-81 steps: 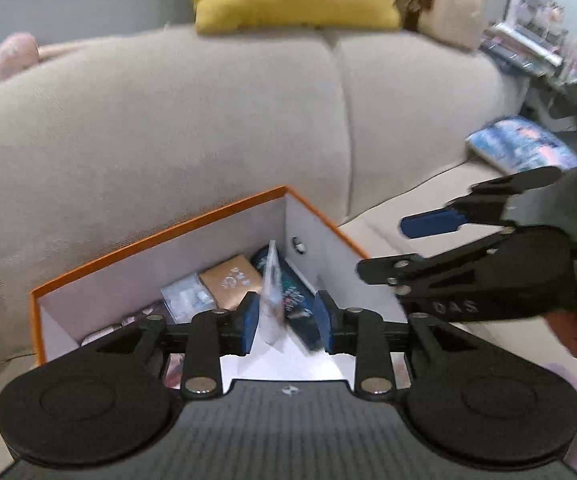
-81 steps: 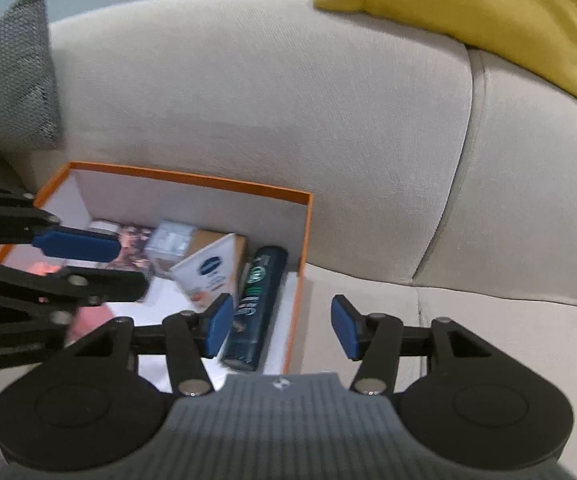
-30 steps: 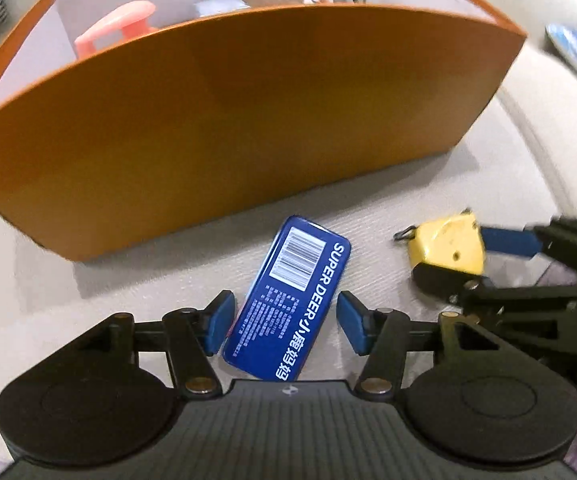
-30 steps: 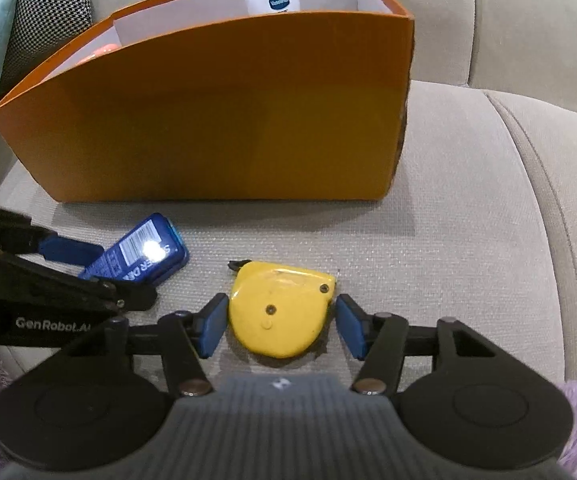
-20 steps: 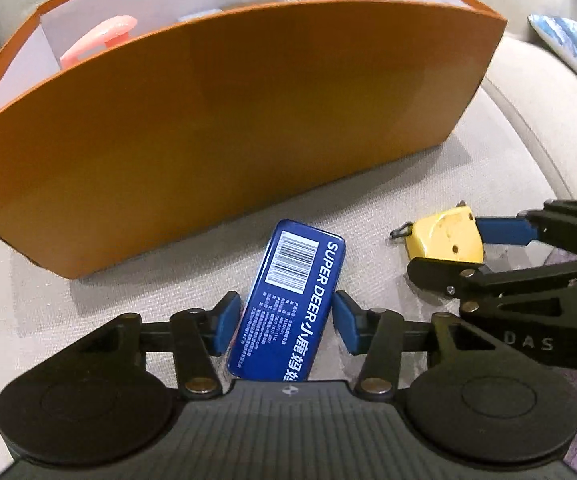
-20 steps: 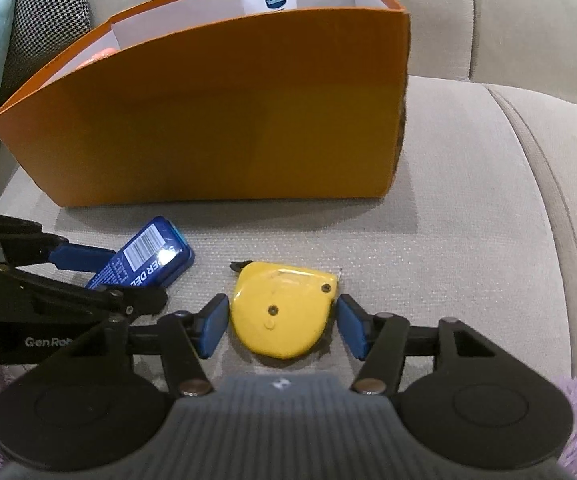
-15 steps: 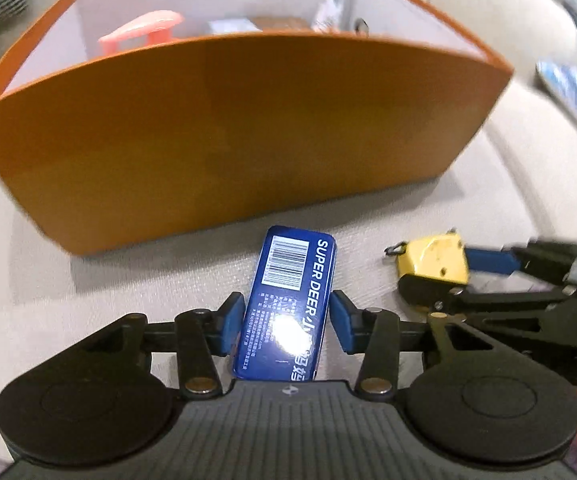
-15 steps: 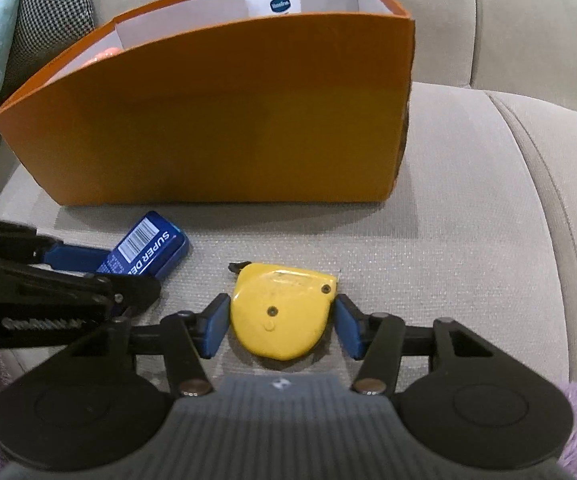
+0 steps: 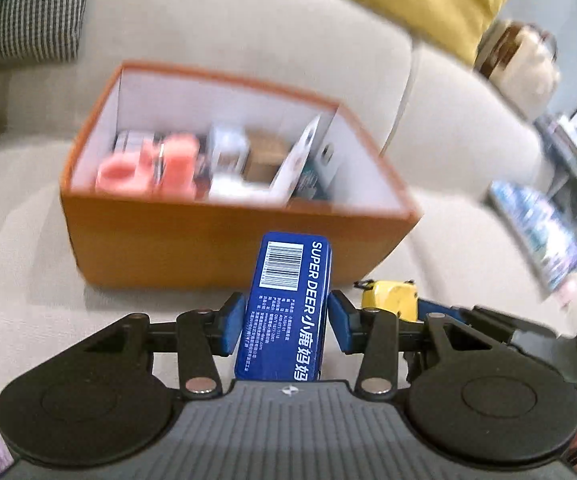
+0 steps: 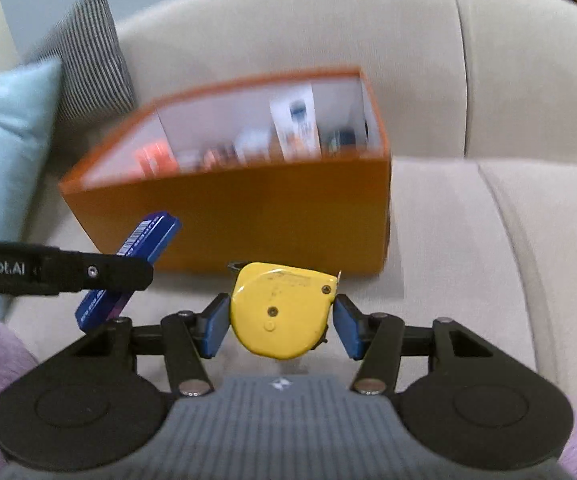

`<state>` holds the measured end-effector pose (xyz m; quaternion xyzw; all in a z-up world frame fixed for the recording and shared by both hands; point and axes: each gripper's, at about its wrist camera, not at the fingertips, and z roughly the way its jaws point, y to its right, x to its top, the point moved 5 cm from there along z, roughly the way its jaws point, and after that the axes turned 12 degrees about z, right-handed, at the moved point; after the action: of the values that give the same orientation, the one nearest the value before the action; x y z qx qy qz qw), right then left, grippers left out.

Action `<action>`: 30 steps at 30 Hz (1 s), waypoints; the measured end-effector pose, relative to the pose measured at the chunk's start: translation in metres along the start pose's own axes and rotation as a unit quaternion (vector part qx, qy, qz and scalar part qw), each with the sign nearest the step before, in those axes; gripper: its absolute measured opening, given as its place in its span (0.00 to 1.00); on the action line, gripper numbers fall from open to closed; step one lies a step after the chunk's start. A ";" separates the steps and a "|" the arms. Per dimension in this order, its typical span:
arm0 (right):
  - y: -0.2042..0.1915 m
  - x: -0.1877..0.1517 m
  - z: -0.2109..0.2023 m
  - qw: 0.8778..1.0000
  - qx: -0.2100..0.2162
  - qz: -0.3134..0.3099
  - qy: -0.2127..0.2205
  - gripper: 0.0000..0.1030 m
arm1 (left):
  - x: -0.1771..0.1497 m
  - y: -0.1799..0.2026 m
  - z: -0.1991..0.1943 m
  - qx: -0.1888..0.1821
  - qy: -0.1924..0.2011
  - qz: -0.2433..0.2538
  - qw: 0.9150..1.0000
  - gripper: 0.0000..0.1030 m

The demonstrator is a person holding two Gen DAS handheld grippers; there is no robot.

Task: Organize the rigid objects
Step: 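Carry the blue tin and yellow tape measure with both tools into the orange box, then open the left tool releasing the tin while the right tool releases the tape measure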

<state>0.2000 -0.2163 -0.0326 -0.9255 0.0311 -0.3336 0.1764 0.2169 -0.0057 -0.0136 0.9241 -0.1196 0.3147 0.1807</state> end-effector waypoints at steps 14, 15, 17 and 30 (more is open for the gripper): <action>-0.025 0.128 0.058 0.987 -0.004 -0.140 -0.072 0.56 | 0.125 -0.014 0.109 0.024 -0.135 0.016 0.990 0.50; -0.026 0.129 0.067 0.986 -0.003 -0.147 -0.084 0.56 | 0.124 -0.018 0.120 0.027 -0.150 0.013 0.988 0.50; -0.027 0.128 0.083 0.981 0.007 -0.163 -0.107 0.55 | 0.123 -0.026 0.141 0.033 -0.172 0.003 0.985 0.50; -0.031 0.108 0.147 0.946 0.002 -0.239 -0.217 0.56 | 0.108 -0.049 0.222 0.075 -0.262 -0.010 0.962 0.50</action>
<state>0.3742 -0.1613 -0.0618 -0.9553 -0.2311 -0.1572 0.0962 0.4360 -0.0633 -0.1224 0.9863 -0.1298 0.0679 0.0761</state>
